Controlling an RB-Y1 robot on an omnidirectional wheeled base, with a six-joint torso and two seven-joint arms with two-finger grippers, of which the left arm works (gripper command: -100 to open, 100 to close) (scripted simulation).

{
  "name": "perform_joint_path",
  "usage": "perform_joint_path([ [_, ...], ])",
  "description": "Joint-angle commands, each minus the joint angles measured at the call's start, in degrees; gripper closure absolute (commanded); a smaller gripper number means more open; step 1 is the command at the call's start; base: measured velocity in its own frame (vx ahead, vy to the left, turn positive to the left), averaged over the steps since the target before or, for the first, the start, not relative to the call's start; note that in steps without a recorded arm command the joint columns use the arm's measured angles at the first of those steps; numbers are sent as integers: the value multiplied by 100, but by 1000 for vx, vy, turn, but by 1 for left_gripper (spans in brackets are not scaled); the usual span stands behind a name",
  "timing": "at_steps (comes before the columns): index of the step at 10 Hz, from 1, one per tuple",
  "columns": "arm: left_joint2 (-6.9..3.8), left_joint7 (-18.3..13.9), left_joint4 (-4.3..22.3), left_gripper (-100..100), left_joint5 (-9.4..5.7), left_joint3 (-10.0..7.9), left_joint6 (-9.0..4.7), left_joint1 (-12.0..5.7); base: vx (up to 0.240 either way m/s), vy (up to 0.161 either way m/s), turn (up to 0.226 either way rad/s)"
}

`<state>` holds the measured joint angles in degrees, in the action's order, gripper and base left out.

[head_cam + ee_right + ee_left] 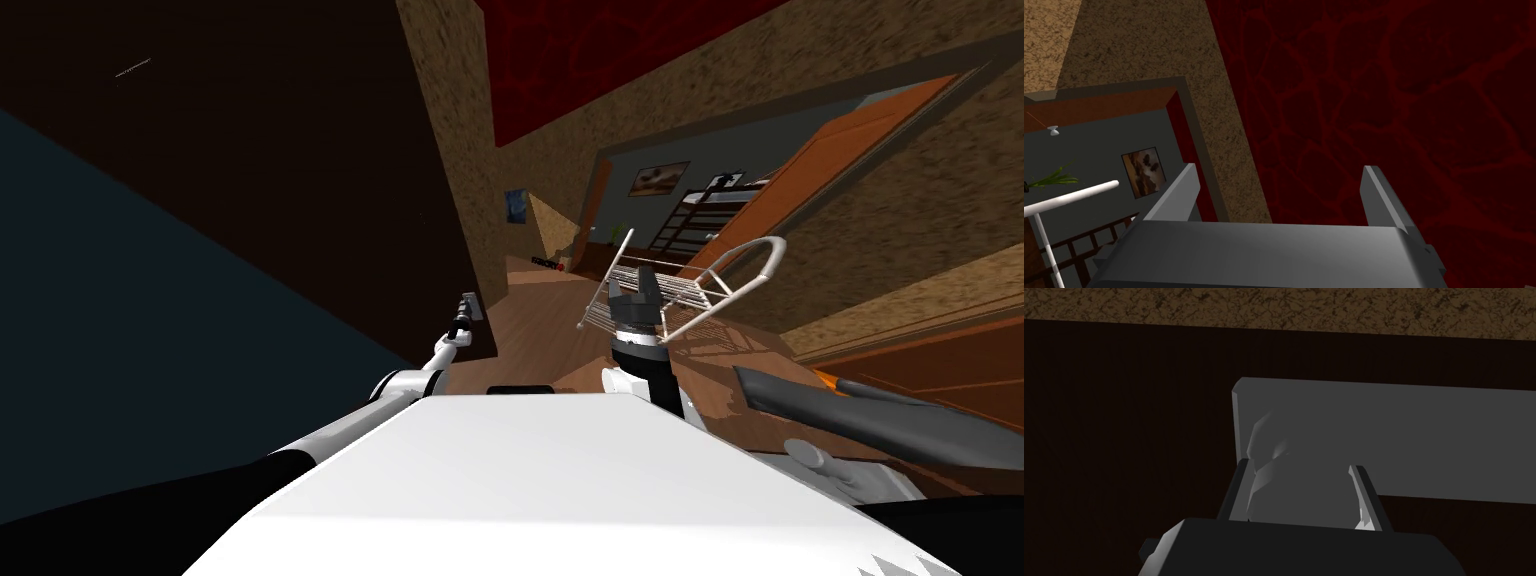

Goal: Push the door open

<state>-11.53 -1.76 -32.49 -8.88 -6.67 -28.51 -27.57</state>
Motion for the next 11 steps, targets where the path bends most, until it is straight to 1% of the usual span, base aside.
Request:
perform_joint_path([
  [1,-81,21,53,100,-37,-102,-65,-39,196,-106,53],
  [3,-135,67,72,100,-82,-221,-74,-24,176,-147,90],
  [7,-218,140,102,100,-151,-405,-87,-2,178,-89,52],
  [8,-193,155,66,100,-142,-392,-57,33,74,-38,41],
  [9,-244,180,84,100,-178,-477,-76,37,138,-28,46],
  [11,-288,215,102,100,-216,-569,-84,53,210,-83,63],
])
